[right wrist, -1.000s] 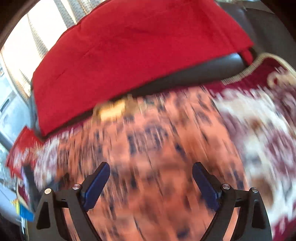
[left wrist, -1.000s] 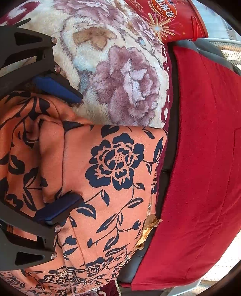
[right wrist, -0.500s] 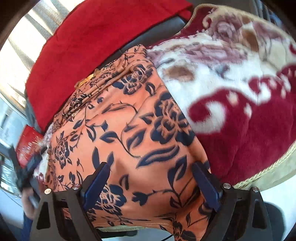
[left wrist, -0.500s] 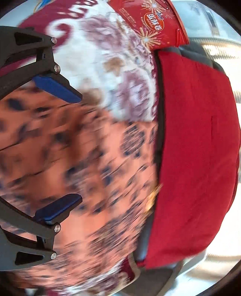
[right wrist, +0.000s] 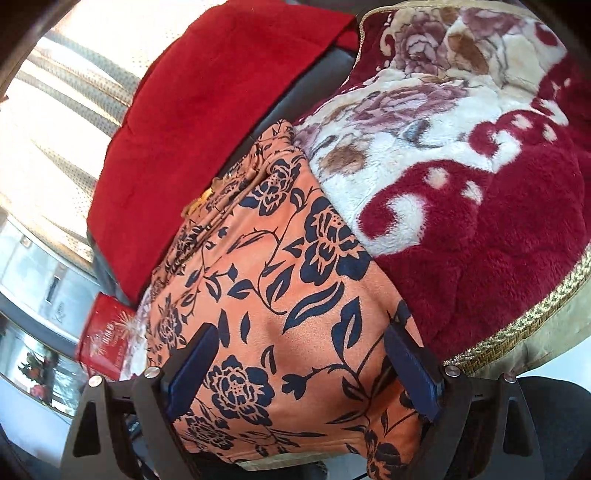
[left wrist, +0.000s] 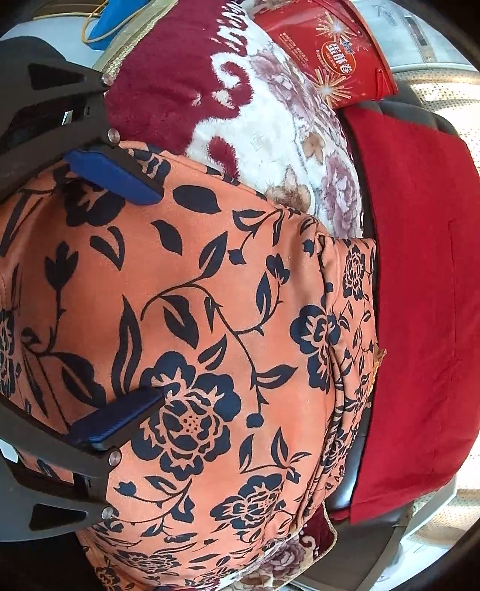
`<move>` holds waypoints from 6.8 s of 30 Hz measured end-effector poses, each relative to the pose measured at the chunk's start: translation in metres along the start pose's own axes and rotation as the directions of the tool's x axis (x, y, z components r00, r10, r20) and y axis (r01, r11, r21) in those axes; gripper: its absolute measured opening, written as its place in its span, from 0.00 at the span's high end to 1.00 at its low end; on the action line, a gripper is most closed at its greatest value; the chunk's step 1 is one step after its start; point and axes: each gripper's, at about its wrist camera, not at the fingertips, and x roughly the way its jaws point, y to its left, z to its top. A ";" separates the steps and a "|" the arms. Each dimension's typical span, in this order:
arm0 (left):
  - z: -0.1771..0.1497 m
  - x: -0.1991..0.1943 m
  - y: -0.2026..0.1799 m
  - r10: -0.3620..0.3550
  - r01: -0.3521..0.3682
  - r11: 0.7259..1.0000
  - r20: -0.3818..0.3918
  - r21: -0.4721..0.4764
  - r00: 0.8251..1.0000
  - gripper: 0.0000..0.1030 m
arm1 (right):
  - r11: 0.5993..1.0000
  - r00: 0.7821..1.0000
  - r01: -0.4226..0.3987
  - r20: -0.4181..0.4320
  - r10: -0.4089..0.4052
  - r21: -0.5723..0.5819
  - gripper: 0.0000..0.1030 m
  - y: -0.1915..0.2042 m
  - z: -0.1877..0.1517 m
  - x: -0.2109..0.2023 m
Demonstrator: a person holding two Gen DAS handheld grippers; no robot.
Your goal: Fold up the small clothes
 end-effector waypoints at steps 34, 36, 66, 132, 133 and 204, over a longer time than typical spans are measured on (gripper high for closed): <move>-0.019 -0.045 0.065 0.042 -0.039 0.980 0.011 -0.196 0.999 0.03 | 0.989 0.986 0.147 0.079 -0.148 0.020 0.10 -0.042 -0.004 -0.058; -0.022 -0.046 0.074 0.021 -0.022 0.974 -0.006 -0.226 1.000 0.03 | 0.988 0.985 0.153 0.074 -0.153 0.003 0.10 -0.037 -0.005 -0.057; -0.060 -0.001 0.079 -0.238 0.135 0.932 -0.286 -0.337 0.928 0.43 | 0.984 0.954 0.155 -0.246 -0.172 -0.087 0.25 -0.060 -0.016 -0.029; 0.234 0.138 0.105 -0.054 0.040 0.960 -0.043 -0.276 0.998 0.56 | 0.987 0.999 -0.044 0.021 0.041 0.155 0.16 0.014 0.233 0.141; 0.227 0.121 0.115 -0.042 0.043 0.951 0.010 -0.306 0.999 0.43 | 0.991 0.999 -0.042 0.026 0.039 0.128 0.16 0.013 0.224 0.130; 0.200 0.052 0.142 0.036 -0.042 0.933 -0.025 -0.357 0.999 0.39 | 0.998 0.999 -0.009 -0.044 0.006 -0.058 0.30 0.061 0.088 0.056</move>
